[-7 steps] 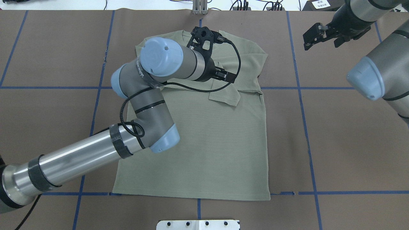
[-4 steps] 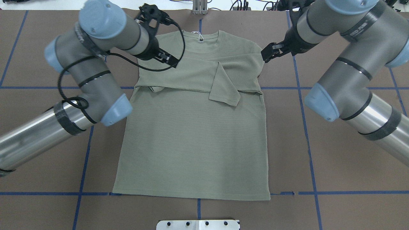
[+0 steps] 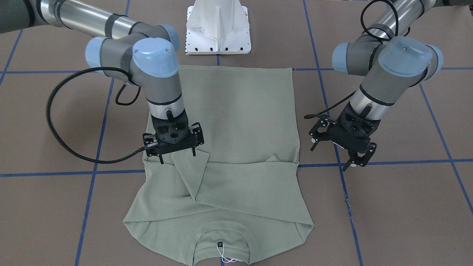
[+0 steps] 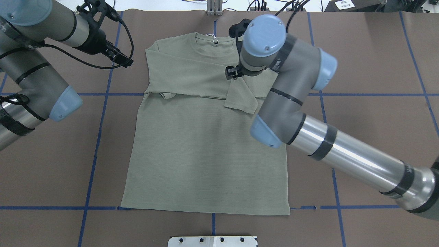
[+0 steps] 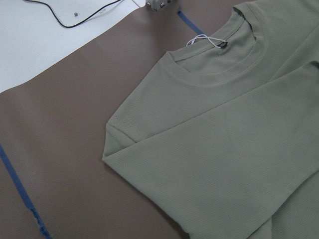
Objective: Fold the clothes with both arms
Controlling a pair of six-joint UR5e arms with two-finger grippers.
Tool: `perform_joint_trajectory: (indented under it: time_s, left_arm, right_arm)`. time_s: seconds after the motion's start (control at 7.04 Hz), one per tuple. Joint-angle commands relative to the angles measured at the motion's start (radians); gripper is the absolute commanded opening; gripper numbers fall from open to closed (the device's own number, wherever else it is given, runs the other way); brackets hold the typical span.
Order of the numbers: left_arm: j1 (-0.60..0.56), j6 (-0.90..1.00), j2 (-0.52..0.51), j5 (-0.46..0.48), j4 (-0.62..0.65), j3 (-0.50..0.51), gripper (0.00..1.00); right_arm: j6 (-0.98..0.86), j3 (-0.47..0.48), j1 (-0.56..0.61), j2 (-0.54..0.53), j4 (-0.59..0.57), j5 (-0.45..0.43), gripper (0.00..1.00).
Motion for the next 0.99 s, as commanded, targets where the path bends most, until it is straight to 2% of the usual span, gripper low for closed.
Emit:
perform_joint_trajectory:
  time_s: [0.0,0.28,0.43,0.71,0.85]
  left_arm:
    - [-0.007,-0.001,0.020,-0.024,-0.022,-0.002,1.00]
    - [-0.007,-0.004,0.020,-0.024,-0.022,-0.002,1.00]
    - [-0.006,-0.004,0.020,-0.024,-0.022,-0.002,1.00]
    - [-0.006,-0.019,0.020,-0.024,-0.024,-0.003,1.00]
    - [-0.006,-0.021,0.020,-0.024,-0.024,-0.002,1.00]
  right_arm:
    - [0.053,-0.162,-0.097,0.109,-0.008,-0.128,0.88]
    - [0.055,-0.277,-0.145,0.172,-0.033,-0.218,0.81]
    - [0.050,-0.300,-0.153,0.177,-0.033,-0.237,0.72]
    - [0.039,-0.302,-0.168,0.176,-0.057,-0.258,0.62]
    - [0.039,-0.299,-0.168,0.180,-0.086,-0.260,0.61]
